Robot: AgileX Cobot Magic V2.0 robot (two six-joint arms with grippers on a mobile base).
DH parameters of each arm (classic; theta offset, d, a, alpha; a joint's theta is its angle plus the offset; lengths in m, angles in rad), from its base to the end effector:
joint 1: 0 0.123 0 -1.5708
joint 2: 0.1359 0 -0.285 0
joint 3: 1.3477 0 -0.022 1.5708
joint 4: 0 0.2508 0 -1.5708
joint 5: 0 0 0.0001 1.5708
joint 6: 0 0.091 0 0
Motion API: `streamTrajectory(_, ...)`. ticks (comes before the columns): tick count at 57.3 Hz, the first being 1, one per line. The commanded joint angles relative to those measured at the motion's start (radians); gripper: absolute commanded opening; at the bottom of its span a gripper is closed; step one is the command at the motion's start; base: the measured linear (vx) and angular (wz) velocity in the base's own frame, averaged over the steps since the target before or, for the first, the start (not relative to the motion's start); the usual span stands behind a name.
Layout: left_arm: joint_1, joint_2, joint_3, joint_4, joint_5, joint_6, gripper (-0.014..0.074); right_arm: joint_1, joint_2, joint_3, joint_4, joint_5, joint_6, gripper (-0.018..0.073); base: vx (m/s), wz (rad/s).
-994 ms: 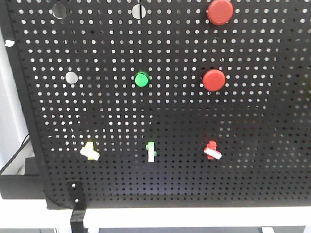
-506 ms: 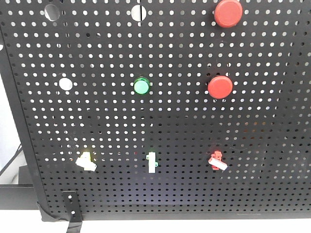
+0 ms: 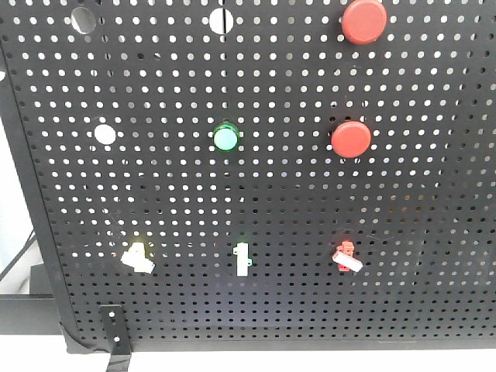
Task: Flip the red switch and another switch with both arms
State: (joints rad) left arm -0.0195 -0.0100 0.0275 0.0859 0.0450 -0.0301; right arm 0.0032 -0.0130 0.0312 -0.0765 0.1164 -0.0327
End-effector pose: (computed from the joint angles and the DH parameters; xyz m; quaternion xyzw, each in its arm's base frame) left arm 0.0569 -0.0008 0.2004 0.0249 0.6978 0.0143 0.7157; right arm 0.0567 -0.0006 0.1928 -0.0374 0.7226 -0.0396 0.6891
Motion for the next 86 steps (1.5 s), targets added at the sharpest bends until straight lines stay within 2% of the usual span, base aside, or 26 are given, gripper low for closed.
streamTrajectory(1, -0.002, -0.018, 0.018, -0.003, -0.102, -0.005, 0.0002, -0.006, -0.011, 0.005, -0.009, -0.093, -0.002, -0.0006, 0.00, 0.00)
streamTrajectory(8, -0.002, -0.018, 0.018, -0.003, -0.162, -0.005, 0.0002, -0.006, -0.011, 0.005, -0.009, -0.110, -0.002, -0.0006, 0.00, 0.00)
streamTrajectory(9, -0.002, -0.018, 0.018, -0.003, -0.225, -0.005, 0.0002, -0.006, -0.011, 0.005, -0.009, -0.166, -0.002, -0.0006, 0.00, 0.00)
streamTrajectory(23, -0.002, -0.018, -0.020, -0.003, -0.343, -0.007, 0.0002, -0.006, -0.009, -0.049, -0.008, -0.304, 0.016, -0.0006, 0.00, 0.00)
streamTrajectory(34, -0.002, 0.021, -0.219, -0.002, -0.298, -0.005, 0.0002, -0.006, 0.076, -0.259, -0.009, -0.201, 0.025, -0.0006, 0.00, 0.00)
streamTrajectory(46, -0.002, 0.235, -0.448, -0.002, -0.208, -0.006, 0.0002, -0.006, 0.279, -0.392, -0.009, -0.194, 0.025, -0.0006, 0.00, 0.00)
streamTrajectory(57, -0.004, 0.417, -0.468, -0.002, -0.208, -0.006, 0.0002, -0.006, 0.420, -0.392, -0.008, -0.226, 0.025, -0.0006, 0.00, 0.00)
streamTrajectory(70, -0.007, 0.620, -0.469, -0.002, -0.311, -0.006, 0.0002, -0.006, 0.491, -0.392, -0.008, -0.311, 0.025, -0.0006, 0.00, 0.00)
streamTrajectory(78, -0.063, 0.727, -0.469, 0.022, -0.443, -0.007, 0.0002, -0.006, 0.495, -0.392, -0.008, -0.312, 0.025, -0.0006, 0.00, 0.00)
streamTrajectory(86, -0.145, 0.824, -0.470, 0.059, -0.512, -0.007, 0.0002, -0.006, 0.495, -0.392, -0.008, -0.312, 0.025, -0.0006, 0.00, 0.00)
